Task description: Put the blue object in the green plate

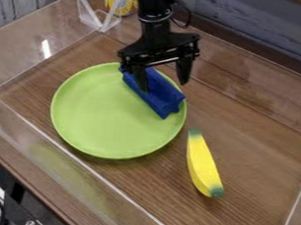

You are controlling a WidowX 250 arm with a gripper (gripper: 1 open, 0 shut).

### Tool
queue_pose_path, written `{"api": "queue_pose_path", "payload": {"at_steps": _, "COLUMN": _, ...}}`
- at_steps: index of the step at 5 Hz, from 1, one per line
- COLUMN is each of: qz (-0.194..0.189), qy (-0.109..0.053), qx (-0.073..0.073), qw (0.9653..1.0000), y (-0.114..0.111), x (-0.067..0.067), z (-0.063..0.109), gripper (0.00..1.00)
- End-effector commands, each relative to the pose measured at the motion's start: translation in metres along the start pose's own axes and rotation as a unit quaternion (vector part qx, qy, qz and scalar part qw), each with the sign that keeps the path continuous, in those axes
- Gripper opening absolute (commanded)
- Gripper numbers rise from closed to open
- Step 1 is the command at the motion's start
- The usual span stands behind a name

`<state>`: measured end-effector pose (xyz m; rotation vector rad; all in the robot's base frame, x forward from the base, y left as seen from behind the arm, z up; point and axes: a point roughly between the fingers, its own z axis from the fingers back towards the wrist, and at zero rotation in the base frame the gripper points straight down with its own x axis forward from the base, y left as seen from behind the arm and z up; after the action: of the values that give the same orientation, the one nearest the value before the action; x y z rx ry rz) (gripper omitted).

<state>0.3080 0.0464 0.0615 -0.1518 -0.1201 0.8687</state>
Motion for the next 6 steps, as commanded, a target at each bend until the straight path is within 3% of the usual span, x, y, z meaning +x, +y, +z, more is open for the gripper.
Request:
{"api": "queue_pose_path", "payload": {"at_steps": 1, "qz": 0.003, "qy": -0.019, "qx": -0.018, "qw": 0.9997, "y": -0.003, "x": 0.006, "z": 0.013, "gripper": 1.00}}
{"api": "queue_pose_path", "payload": {"at_steps": 6, "qz": 0.026, "qy": -0.023, "qx": 0.002, "qw": 0.9994, "y": -0.006, "x": 0.007, "z": -0.022, "gripper": 1.00}}
